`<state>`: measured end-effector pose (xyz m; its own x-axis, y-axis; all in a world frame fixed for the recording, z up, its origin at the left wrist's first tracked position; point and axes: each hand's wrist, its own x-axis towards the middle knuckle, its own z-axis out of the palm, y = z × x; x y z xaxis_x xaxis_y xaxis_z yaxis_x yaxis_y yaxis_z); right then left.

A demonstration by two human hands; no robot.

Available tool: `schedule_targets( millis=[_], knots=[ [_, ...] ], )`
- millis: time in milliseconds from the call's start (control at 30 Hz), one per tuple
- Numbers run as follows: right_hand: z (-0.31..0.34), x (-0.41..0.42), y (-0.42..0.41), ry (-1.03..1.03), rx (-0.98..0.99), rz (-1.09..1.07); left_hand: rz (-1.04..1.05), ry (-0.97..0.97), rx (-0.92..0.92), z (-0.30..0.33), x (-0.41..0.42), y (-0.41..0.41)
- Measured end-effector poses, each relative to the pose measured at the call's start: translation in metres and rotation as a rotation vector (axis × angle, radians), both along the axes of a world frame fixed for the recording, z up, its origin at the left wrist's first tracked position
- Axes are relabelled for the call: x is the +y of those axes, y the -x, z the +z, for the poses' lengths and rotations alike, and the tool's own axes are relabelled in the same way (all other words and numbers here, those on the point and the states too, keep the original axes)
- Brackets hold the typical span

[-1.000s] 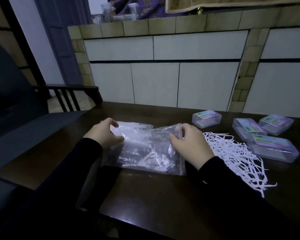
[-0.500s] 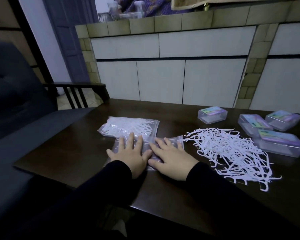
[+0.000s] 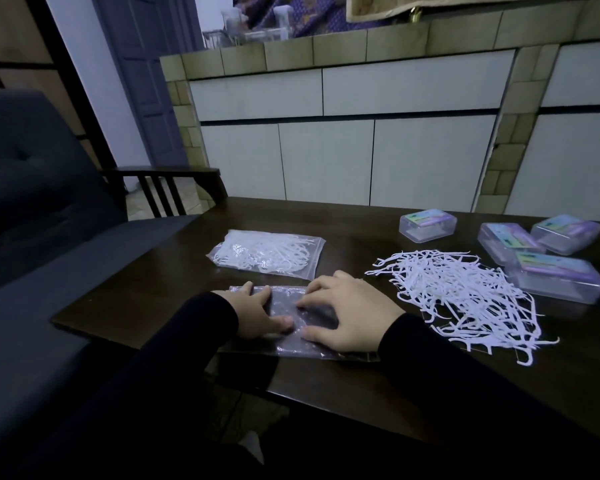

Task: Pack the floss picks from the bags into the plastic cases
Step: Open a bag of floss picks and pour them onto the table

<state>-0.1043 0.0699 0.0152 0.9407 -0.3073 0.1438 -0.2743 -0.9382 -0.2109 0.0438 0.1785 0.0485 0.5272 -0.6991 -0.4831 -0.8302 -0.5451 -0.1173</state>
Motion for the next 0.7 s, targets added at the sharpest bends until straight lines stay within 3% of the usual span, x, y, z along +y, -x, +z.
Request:
schedule_targets(
  millis=[200, 333, 467, 567, 700],
  knots=[
    [-0.005, 0.000, -0.001, 0.020, 0.085, -0.064, 0.041, 0.020, -0.035, -0.006, -0.011, 0.004],
    [-0.010, -0.006, -0.002, -0.104, 0.054, -0.130, 0.084, 0.086, -0.014, -0.012, -0.017, -0.003],
    [-0.013, -0.012, -0.002, -0.134, 0.038, -0.163, 0.068, 0.132, -0.143, -0.008, -0.019, -0.004],
    [-0.014, -0.014, -0.004, -0.126, 0.033, -0.159, -0.041, 0.130, -0.081, -0.003, -0.024, 0.005],
    [-0.009, -0.016, -0.007, -0.057, 0.021, -0.184, 0.007, 0.171, -0.046, -0.004, -0.026, 0.005]
  ],
)
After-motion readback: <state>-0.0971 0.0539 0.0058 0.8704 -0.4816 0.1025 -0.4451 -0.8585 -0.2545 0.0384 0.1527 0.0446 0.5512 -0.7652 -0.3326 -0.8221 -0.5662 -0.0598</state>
